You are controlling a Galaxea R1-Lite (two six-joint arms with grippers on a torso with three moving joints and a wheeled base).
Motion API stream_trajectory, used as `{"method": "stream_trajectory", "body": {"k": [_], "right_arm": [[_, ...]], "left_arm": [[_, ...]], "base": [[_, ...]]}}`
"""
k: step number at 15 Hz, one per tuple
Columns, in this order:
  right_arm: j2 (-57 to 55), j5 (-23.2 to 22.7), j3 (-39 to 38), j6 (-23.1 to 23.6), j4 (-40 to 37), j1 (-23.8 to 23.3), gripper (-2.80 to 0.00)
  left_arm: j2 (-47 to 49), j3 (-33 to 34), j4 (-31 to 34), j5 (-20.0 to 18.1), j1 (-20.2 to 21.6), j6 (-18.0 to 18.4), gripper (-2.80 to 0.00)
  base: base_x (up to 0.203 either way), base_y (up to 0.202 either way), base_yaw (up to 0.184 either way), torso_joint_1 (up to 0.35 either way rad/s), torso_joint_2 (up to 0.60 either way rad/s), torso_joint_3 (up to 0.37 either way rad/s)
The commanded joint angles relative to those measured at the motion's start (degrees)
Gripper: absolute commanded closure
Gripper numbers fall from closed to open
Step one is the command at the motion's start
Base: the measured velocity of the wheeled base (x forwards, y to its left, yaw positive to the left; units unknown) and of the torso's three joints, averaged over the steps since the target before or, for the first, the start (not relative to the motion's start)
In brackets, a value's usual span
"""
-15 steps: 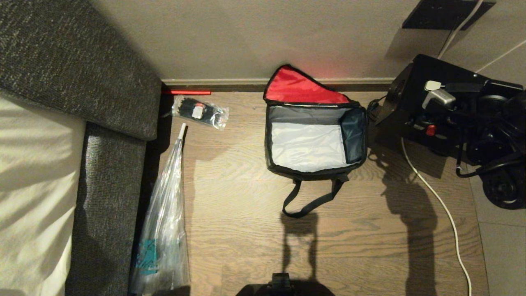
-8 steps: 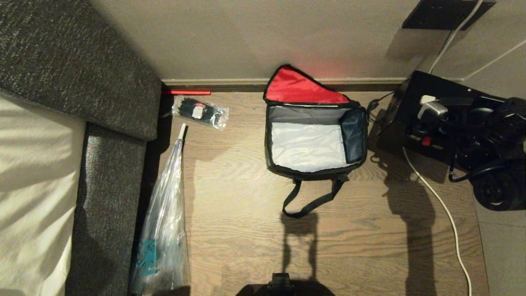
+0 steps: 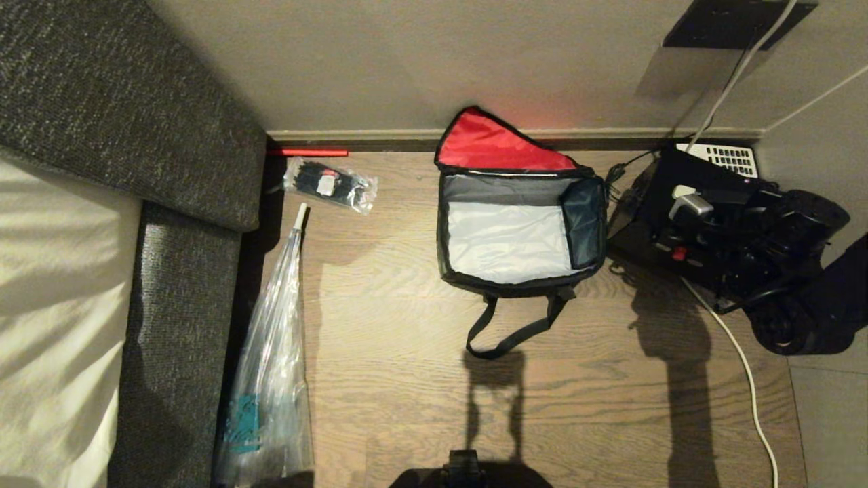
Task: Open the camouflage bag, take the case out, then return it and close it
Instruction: Release the handle
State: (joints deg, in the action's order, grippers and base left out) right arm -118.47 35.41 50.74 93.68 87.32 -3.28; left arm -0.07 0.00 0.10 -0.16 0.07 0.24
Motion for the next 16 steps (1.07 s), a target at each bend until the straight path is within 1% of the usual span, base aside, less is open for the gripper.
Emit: {"method": "stream_trajectory", "body": {"k": [1, 5, 10, 14, 16], "right_arm": [[-4.82, 0.18, 1.75, -0.63, 0.34, -0.14, 0.0], [-9.44, 0.18, 6.71, -1.81, 0.34, -0.15, 0.0], [-12.8, 0.02, 9.76, -2.31, 0.34, -0.15, 0.0], [-14.77, 0.0, 10.08, -2.62, 0.34, -0.24, 0.0], [-15.08, -0.74, 8.79, -2.73, 0.34, -0.24, 0.0]], "left_arm": [[0.07, 0.09, -0.02, -0.01, 0.01, 0.02, 0.0], [0.07, 0.09, -0.01, -0.01, 0.01, 0.02, 0.0], [0.07, 0.09, -0.01, -0.01, 0.01, 0.02, 0.0], [0.07, 0.09, -0.01, -0.01, 0.01, 0.02, 0.0], [0.07, 0.11, -0.01, -0.01, 0.01, 0.02, 0.0]], "base": [[0.0, 0.0, 0.0, 0.0, 0.0, 0.0], [0.0, 0.0, 0.0, 0.0, 0.0, 0.0], [0.0, 0.0, 0.0, 0.0, 0.0, 0.0], [0.0, 0.0, 0.0, 0.0, 0.0, 0.0], [0.0, 0.0, 0.0, 0.0, 0.0, 0.0]]}}
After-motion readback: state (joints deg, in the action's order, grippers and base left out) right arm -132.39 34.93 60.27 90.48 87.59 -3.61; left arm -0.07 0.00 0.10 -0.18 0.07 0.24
